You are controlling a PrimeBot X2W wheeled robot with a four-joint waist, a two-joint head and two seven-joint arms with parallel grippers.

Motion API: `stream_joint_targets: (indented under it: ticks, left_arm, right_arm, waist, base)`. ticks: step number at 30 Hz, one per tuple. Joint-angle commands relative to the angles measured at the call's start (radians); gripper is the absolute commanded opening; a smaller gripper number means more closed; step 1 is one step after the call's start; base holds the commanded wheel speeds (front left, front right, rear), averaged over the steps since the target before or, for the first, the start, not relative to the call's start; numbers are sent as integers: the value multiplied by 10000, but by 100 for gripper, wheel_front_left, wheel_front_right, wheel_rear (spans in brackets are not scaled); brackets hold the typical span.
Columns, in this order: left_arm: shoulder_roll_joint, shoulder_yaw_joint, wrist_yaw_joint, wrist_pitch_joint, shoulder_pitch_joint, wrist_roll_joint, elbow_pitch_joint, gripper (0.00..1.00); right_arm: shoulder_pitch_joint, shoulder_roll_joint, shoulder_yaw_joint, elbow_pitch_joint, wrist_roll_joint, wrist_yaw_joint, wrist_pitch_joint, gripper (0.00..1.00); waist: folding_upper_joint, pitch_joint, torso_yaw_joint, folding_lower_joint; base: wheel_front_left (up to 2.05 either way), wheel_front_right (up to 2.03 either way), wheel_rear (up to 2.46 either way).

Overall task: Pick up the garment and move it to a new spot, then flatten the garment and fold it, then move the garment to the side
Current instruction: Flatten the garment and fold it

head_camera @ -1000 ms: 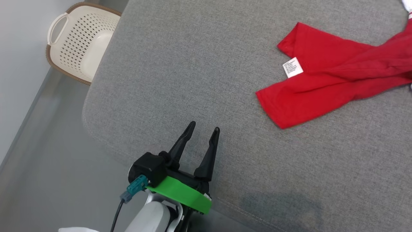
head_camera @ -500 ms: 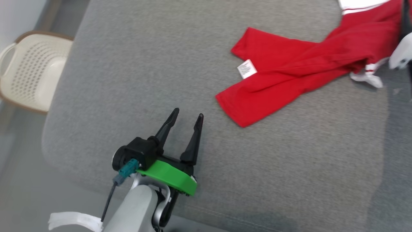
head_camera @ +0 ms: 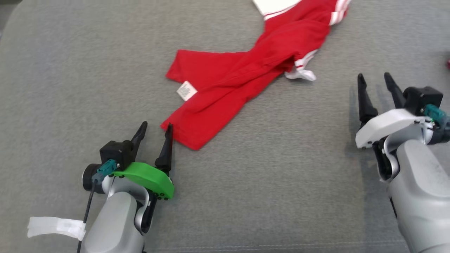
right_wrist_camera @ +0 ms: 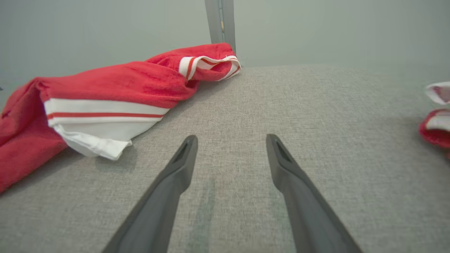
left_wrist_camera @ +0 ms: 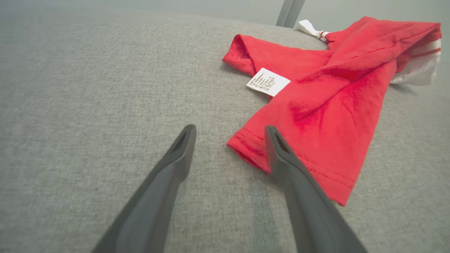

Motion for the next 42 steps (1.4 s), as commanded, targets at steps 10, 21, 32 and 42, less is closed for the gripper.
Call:
stream_joint_targets:
  ticks: [10, 21, 32, 42]
  left_arm:
    - [418, -150, -39, 7, -422, -184, 1623, 0]
    - [544, 133, -27, -3, 352, 2173, -2799, 0]
    - [791, -157, -27, -3, 1587, 2464, -3060, 100]
    - [54, 65, -28, -3, 1930, 2246, -2504, 100]
  right_arm:
    - [978, 254, 344, -1079, 382, -16, -27, 100]
    - [1395, 454, 711, -1066, 780, -14, -27, 100]
    - [1007, 632, 1720, 107, 244, -14, -28, 100]
    - [428, 470, 1051, 934, -366, -16, -28, 100]
  waist:
    - [0, -613, -1851, 0]
    - [0, -998, -345, 0]
    - [0, -1219, 1293, 0]
    - [0, -848, 1553, 0]
  base:
    - [0, 0, 0]
    - [0, 0, 0]
    - [0, 0, 0]
    - [0, 0, 0]
